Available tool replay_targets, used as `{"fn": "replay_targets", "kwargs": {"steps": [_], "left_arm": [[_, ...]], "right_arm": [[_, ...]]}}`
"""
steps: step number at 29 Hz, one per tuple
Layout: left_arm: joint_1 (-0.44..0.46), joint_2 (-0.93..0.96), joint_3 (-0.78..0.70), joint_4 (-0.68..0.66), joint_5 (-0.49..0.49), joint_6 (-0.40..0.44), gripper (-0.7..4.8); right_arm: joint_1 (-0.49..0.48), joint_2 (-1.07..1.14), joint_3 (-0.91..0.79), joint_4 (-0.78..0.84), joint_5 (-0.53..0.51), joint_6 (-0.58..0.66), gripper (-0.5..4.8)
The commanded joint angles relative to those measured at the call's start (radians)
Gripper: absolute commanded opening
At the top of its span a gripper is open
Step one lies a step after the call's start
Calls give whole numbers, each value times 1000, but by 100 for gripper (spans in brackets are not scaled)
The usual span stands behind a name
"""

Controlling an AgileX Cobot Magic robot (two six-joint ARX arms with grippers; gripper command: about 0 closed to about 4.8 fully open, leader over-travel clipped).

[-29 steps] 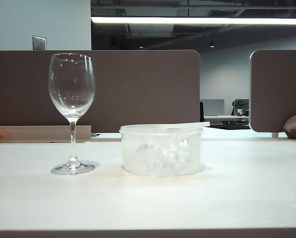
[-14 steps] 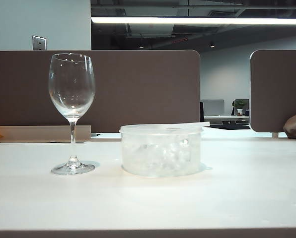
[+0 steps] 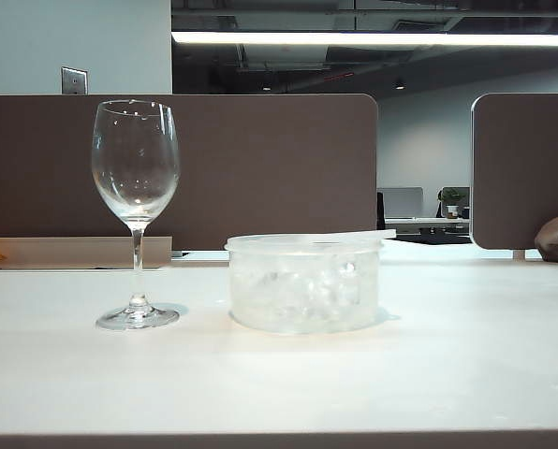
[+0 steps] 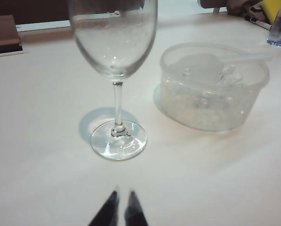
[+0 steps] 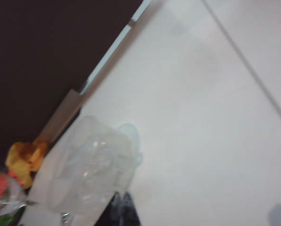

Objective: Pick up an ice shovel filled with ice cubes and pour the ice from the shovel into the glass.

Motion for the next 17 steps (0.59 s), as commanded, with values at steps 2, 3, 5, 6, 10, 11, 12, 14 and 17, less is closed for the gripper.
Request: {"fn": "replay_targets", "kwargs": {"steps": [2,3,5,6,10,11,12,14,17], "left_arm": [[1,1,0,-2,1,2,29],[0,1,0,-2,1,2,29],[0,1,0,-2,1,2,29],[1,1,0,-2,1,2,29],[1,1,0,-2,1,2,29],[1,1,0,-2,1,2,29],[1,1,0,-2,1,2,29],[1,1,0,-2,1,2,29],[1,1,0,-2,1,2,29]], "right_arm": [[89,2,-8,73,69,64,1],[110,2,-8,78,92,64,0],[154,3,-8,89,132,97,0],[167,3,-7,103,132,110,0],[202,3,-2,157,140,116,-1],[204,3,1,164,146,115,-1],[207,3,11,163,152,108,-1],[205,3,30,161,152,70,-1],[206,3,79,160,156,-60,-1]]}}
